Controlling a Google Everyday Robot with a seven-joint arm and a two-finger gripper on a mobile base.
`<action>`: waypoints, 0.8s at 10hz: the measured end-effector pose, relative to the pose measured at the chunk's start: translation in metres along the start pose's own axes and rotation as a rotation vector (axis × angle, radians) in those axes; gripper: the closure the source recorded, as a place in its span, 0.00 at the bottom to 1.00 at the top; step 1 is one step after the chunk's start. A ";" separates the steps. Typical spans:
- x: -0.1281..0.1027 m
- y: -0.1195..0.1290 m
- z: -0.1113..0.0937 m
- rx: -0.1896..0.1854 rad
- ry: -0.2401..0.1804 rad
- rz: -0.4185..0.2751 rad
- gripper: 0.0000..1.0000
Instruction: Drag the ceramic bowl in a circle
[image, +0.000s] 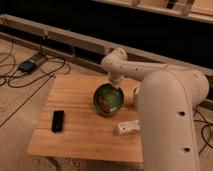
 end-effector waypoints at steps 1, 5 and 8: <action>0.000 0.016 -0.003 -0.014 -0.005 -0.029 1.00; -0.018 0.079 -0.011 -0.075 -0.028 -0.113 1.00; -0.058 0.113 -0.024 -0.087 -0.067 -0.170 1.00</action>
